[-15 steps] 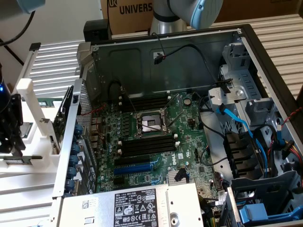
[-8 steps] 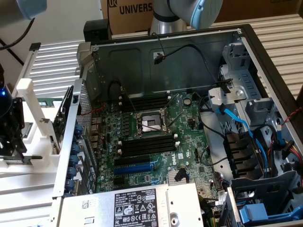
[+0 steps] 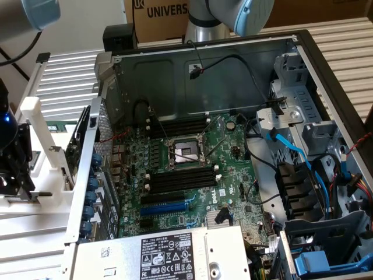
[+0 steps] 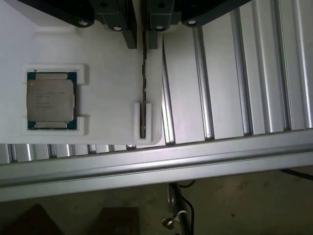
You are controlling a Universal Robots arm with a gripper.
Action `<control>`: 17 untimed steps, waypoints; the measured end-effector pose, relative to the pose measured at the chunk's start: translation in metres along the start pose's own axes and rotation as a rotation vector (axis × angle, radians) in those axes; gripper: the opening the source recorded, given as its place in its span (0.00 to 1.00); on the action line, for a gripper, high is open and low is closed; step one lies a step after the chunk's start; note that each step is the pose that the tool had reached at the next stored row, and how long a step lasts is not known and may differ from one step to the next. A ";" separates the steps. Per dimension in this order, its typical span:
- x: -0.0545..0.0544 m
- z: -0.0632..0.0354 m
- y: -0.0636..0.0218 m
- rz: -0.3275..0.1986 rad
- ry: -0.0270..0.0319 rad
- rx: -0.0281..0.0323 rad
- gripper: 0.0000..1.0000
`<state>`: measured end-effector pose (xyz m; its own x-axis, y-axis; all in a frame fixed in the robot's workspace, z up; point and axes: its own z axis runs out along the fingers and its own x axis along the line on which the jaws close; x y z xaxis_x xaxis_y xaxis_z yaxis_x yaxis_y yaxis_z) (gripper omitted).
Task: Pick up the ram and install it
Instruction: 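Pick up the ram and move it above insertion slot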
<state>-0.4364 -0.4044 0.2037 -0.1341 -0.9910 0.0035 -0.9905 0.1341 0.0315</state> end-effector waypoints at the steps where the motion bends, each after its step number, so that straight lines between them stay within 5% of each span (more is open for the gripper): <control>1: 0.000 0.0010 0.0000 0.000 0.0003 0.0000 0.24; 8: 0.000 0.0045 0.0000 0.000 0.0007 0.0001 0.24; 12: 0.000 0.0045 0.0000 0.000 0.0007 0.0001 0.12; 17: 0.000 0.0045 0.0000 0.000 0.0007 0.0001 0.12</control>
<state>-0.4365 -0.4043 0.1992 -0.1341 -0.9910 0.0043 -0.9905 0.1342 0.0314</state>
